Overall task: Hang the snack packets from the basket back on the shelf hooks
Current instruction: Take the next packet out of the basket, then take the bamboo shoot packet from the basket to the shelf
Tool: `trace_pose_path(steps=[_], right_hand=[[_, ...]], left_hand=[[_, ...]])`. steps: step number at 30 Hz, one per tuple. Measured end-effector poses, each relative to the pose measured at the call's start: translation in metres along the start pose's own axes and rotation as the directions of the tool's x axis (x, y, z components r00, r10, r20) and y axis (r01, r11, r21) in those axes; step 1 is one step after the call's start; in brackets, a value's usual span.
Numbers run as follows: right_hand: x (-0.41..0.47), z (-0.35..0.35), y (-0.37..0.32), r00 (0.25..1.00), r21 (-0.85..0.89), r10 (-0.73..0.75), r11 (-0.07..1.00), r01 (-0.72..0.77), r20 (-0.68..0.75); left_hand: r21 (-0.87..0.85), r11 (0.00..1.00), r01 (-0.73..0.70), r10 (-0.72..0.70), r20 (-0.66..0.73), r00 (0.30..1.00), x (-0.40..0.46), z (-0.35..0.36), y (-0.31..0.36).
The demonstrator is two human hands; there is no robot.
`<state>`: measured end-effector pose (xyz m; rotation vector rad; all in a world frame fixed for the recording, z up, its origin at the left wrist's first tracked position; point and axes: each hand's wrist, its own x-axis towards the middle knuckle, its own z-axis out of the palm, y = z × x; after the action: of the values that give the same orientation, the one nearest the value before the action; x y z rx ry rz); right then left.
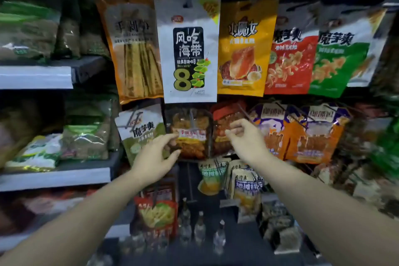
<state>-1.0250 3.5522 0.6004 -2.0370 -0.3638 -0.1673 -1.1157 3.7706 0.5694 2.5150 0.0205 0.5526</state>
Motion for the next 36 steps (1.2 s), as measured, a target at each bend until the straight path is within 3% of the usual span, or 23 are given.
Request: trace_pose_path(steps=[3, 6, 11, 15, 20, 23, 28, 33, 36], right_hand=[[-0.029, 0.013, 0.038, 0.988, -0.060, 0.064, 0.997, -0.056, 0.140], [-0.062, 0.030, 0.090, 0.944, -0.131, 0.140, 0.986, -0.105, 0.300], [-0.125, 0.058, 0.197, 0.776, -0.355, 0.363, 0.915, -0.193, 0.516], [-0.182, 0.089, 0.282, 0.666, -0.542, 0.517, 0.817, -0.196, 0.538], [-0.229, 0.160, 0.406, 0.625, -0.626, 0.564, 0.765, -0.149, 0.540], [-0.247, 0.214, 0.479, 0.554, -0.666, 0.608, 0.736, -0.124, 0.568], [-0.284, 0.290, 0.591, 0.492, -0.718, 0.637, 0.695, -0.035, 0.594], [-0.307, 0.350, 0.675, 0.461, -0.722, 0.592, 0.669, 0.176, 0.661], [-0.309, 0.383, 0.722, 0.395, -0.661, 0.532, 0.642, 0.388, 0.749]], left_hand=[[-0.032, 0.980, 0.196, -0.192, 0.092, 0.977, -0.036, 0.038, -0.010], [-0.069, 0.915, 0.397, -0.383, 0.155, 0.911, -0.077, 0.087, -0.030], [-0.104, 0.733, 0.672, -0.626, 0.280, 0.727, -0.158, 0.181, -0.070], [-0.001, 0.612, 0.791, -0.735, 0.368, 0.570, -0.233, 0.266, -0.117], [0.237, 0.587, 0.774, -0.758, 0.497, 0.422, -0.323, 0.376, -0.188], [0.415, 0.577, 0.704, -0.786, 0.518, 0.339, -0.369, 0.449, -0.255], [0.426, 0.510, 0.747, -0.801, 0.553, 0.232, -0.394, 0.542, -0.299], [0.457, 0.502, 0.734, -0.805, 0.558, 0.203, -0.418, 0.629, -0.370], [0.473, 0.517, 0.713, -0.804, 0.555, 0.215, -0.430, 0.660, -0.400]])
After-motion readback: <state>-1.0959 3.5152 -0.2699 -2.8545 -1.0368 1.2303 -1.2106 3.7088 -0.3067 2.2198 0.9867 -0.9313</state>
